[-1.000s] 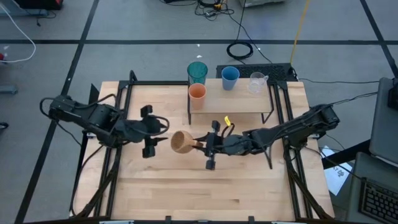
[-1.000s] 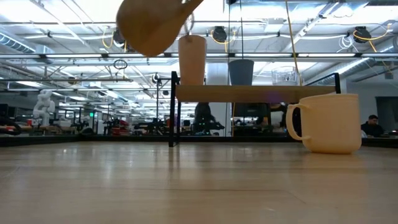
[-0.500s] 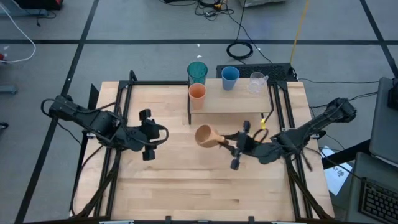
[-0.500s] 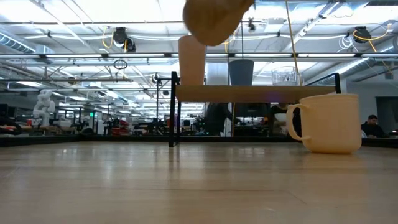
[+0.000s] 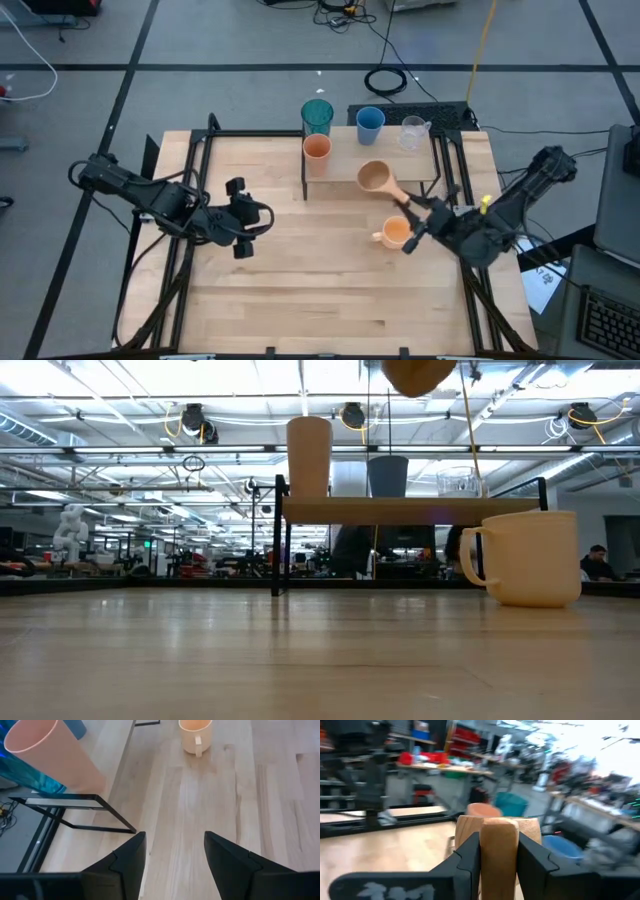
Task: Stack small to large cups/mugs on shelf
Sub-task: Put the wooden mug on the shelf
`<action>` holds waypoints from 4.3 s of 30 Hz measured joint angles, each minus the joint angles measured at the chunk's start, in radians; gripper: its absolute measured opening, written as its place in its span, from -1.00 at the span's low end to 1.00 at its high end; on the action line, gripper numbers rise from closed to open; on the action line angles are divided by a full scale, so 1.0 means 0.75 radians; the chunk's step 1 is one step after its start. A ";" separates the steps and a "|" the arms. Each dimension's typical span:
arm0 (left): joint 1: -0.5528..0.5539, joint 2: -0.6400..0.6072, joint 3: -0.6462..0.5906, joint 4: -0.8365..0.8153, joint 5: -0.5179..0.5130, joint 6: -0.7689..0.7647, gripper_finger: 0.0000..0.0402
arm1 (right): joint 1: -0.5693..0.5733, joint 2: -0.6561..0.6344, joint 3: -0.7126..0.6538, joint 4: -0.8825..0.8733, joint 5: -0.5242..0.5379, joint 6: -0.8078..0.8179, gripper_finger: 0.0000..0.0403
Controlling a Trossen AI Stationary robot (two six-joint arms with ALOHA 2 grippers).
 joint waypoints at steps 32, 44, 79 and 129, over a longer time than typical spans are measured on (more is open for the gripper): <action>0.000 0.000 0.000 0.058 -0.065 0.072 0.01 | -0.108 -0.464 -0.662 0.367 0.245 -0.051 -0.59; 0.000 0.000 0.000 0.076 -0.065 0.103 0.01 | -0.214 -0.552 -0.831 0.471 0.244 -0.151 -0.56; 0.000 0.000 0.000 0.077 -0.064 0.104 0.01 | -0.222 -0.564 -1.019 0.761 0.244 -0.242 -0.55; 0.000 0.001 -0.001 0.101 -0.062 0.111 0.01 | 0.080 -0.475 -0.784 1.530 0.244 -0.956 -0.29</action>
